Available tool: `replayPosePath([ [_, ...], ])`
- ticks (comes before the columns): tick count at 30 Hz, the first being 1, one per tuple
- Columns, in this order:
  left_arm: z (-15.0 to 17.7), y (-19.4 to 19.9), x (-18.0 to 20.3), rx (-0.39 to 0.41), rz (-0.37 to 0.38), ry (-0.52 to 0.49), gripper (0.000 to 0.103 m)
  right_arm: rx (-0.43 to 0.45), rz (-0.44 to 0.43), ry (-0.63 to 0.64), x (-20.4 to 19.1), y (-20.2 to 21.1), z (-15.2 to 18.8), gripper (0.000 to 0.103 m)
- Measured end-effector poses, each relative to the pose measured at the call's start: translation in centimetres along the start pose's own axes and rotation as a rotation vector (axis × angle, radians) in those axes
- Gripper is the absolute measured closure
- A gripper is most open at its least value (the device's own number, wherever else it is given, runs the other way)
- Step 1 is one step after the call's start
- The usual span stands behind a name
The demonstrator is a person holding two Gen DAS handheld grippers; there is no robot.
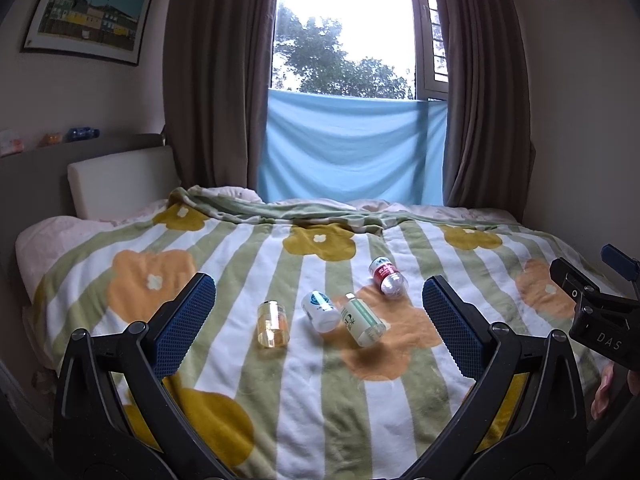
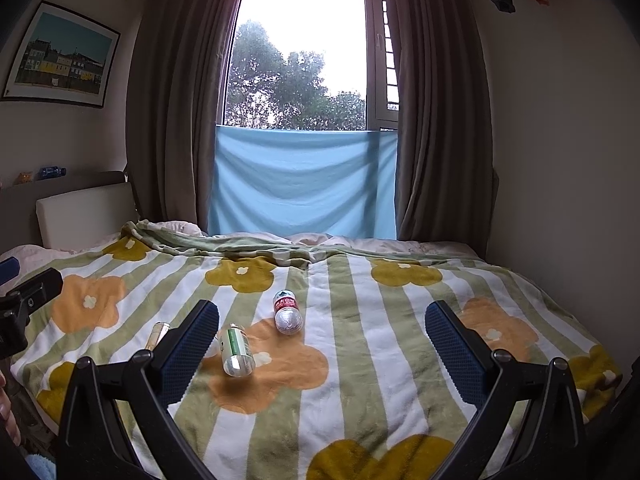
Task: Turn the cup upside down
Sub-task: 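Move the right gripper to the red-labelled water bottle and close on it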
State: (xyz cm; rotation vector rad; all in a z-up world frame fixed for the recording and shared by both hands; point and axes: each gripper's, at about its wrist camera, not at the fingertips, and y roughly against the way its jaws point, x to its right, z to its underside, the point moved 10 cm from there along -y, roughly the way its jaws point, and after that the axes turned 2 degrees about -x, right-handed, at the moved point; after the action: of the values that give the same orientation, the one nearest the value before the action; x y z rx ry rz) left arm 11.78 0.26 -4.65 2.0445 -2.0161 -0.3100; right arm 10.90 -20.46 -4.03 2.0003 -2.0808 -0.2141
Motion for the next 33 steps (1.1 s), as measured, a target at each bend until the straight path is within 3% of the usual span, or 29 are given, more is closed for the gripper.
replayPosePath([
  [5, 1.8, -3.5, -0.8, -0.082, -0.001, 0.029, 0.000, -0.058, -0.048, 0.038, -0.9, -3.3, 0.3, 0.000],
  [11, 4.9, -8.3, -2.4, -0.187, -0.012, 0.072, 0.000, -0.157, -0.126, 0.136, -2.3, -10.7, 0.4, 0.000],
  [16, 7.7, -12.6, -4.0, -0.270, -0.046, 0.077, 0.000, -0.317, -0.230, 0.199, -3.7, -20.0, 1.2, 0.000],
  [23, 12.2, -17.5, -5.4, -0.395, -0.072, 0.076, 0.000, -0.518, -0.257, 0.301, -5.7, -33.2, 4.2, 0.000],
  [30, 15.9, -19.7, -6.0, -0.481, -0.084, 0.082, 0.000, -0.829, -0.294, 0.186, -6.4, -45.2, 8.6, 0.000],
  [33, 16.6, -20.1, -6.2, -0.499, -0.081, 0.089, 0.000, -0.884, -0.288, 0.176, -6.6, -46.9, 9.6, 0.000],
])
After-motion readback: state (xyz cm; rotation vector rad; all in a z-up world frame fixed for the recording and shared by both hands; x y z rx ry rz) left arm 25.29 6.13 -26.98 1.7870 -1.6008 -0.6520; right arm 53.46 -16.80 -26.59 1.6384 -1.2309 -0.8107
